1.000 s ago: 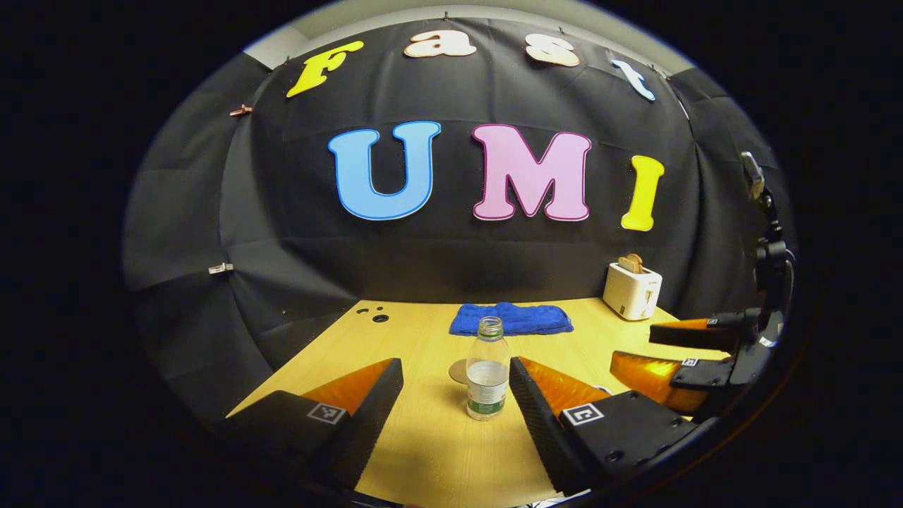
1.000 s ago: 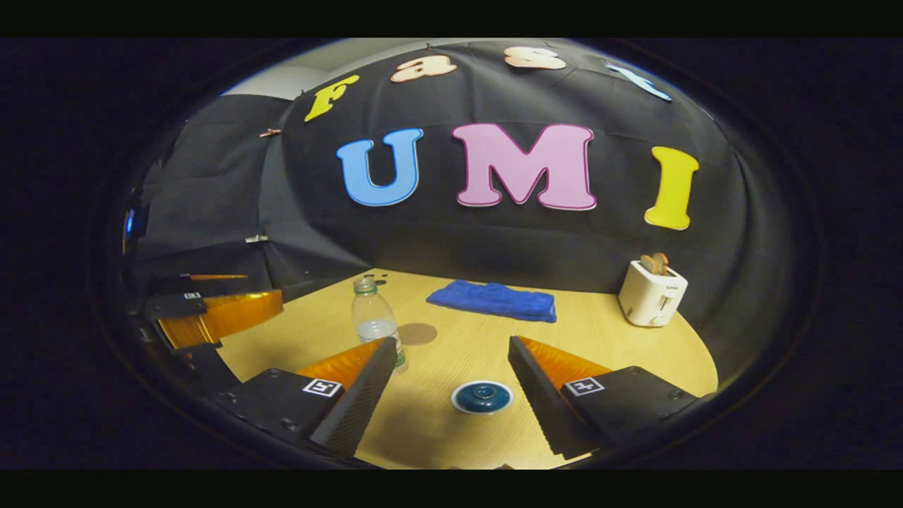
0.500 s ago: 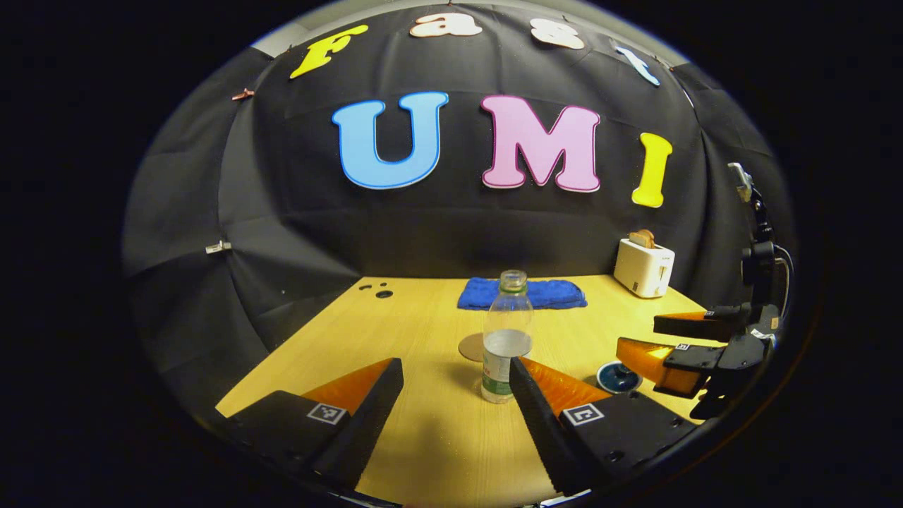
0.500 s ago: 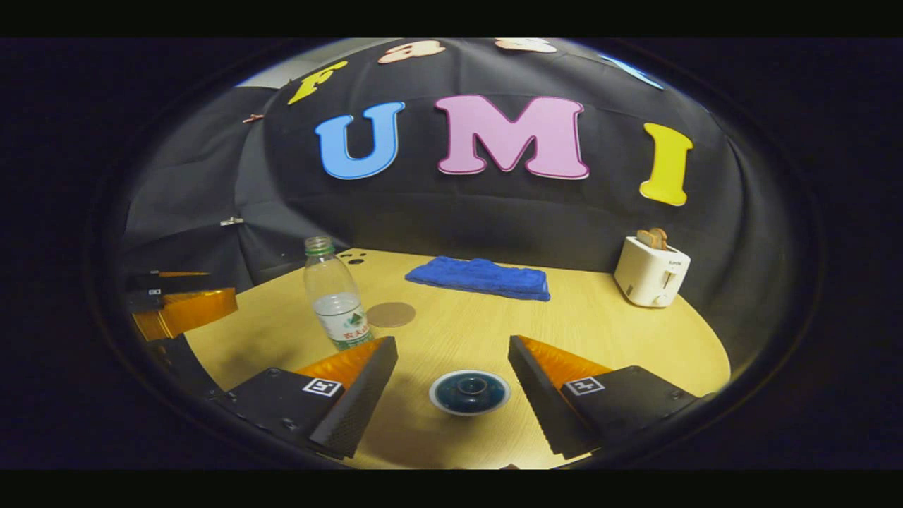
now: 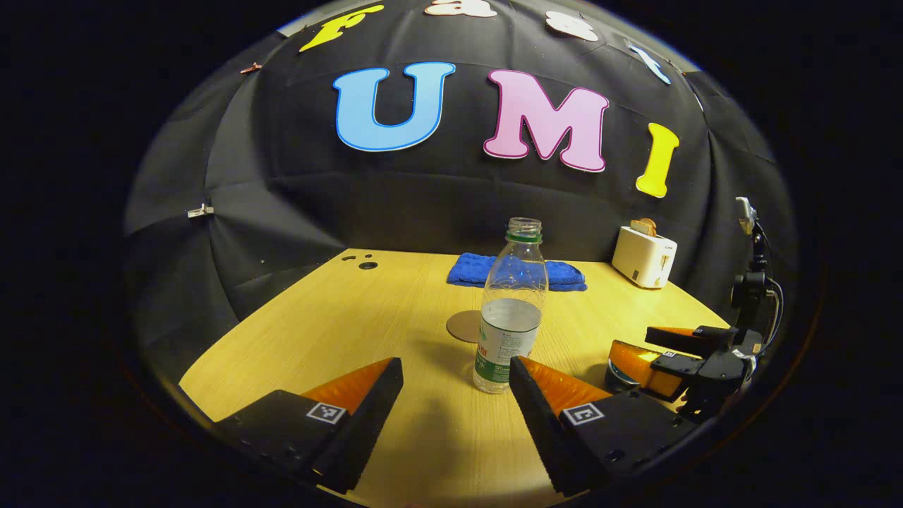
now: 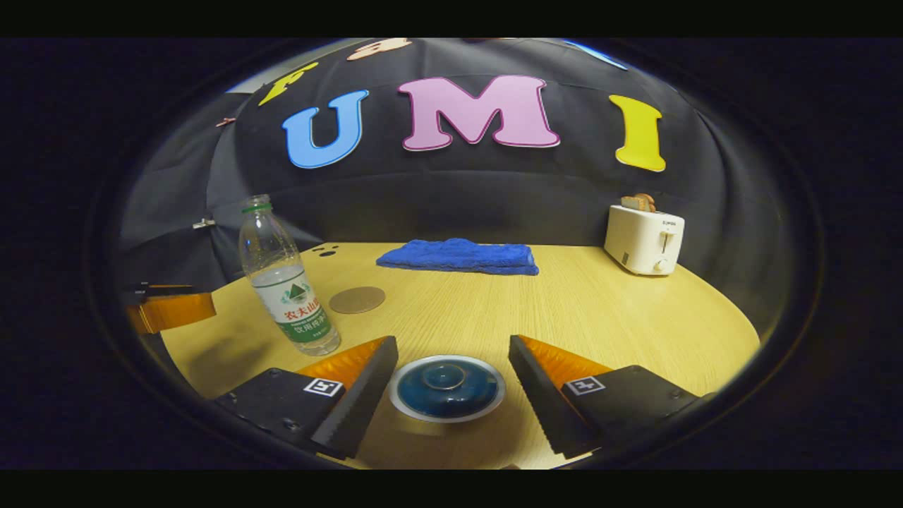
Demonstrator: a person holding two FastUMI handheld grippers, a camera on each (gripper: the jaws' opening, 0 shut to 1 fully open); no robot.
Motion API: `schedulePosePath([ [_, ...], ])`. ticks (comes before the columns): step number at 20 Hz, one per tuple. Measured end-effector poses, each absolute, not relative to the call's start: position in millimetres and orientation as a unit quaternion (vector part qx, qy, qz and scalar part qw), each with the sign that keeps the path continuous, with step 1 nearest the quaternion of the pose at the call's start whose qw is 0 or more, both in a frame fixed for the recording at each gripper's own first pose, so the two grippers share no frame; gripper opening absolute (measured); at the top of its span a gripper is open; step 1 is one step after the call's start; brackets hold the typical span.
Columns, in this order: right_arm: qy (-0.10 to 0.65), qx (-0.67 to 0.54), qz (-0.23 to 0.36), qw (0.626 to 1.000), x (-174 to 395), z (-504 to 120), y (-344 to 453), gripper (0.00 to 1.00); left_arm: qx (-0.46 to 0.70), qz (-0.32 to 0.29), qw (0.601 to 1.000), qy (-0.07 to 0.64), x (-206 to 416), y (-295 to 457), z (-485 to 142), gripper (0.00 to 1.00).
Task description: Open the teacup lid with one hand, grasp the water bottle and pour water into the teacup with the other hand; after pouring, place the water bottle on the coaster and then close the teacup lid.
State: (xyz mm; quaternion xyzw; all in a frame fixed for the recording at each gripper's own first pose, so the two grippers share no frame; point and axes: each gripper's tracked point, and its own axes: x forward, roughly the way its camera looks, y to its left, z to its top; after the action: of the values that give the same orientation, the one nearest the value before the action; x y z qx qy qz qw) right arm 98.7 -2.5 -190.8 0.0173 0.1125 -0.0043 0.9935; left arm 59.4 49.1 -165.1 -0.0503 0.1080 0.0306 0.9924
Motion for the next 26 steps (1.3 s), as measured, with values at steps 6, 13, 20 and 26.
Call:
schedulePosePath([
  [6, 0.1, 0.006, 0.001, 0.995, 99.9, -198.8, 2.6, 0.8, -0.045, 0.023, 0.993, 0.11, 70.2, 44.5, -175.4, 0.95],
  [13, 0.088, -0.006, -0.007, 0.996, 98.6, -195.2, 1.0, 0.52, -0.032, 0.008, 0.993, 0.117, 68.8, 34.6, -185.8, 0.95],
  [20, 0.105, -0.01, 0.01, 0.994, 100.2, -194.8, 5.3, 0.31, -0.039, 0.002, 0.992, 0.123, 69.4, 32.2, -193.7, 0.96],
  [26, 0.102, -0.02, 0.026, 0.994, 103.2, -174.5, 5.8, 0.28, -0.013, -0.029, 0.993, 0.117, 81.4, 21.6, -192.9, 0.96],
])
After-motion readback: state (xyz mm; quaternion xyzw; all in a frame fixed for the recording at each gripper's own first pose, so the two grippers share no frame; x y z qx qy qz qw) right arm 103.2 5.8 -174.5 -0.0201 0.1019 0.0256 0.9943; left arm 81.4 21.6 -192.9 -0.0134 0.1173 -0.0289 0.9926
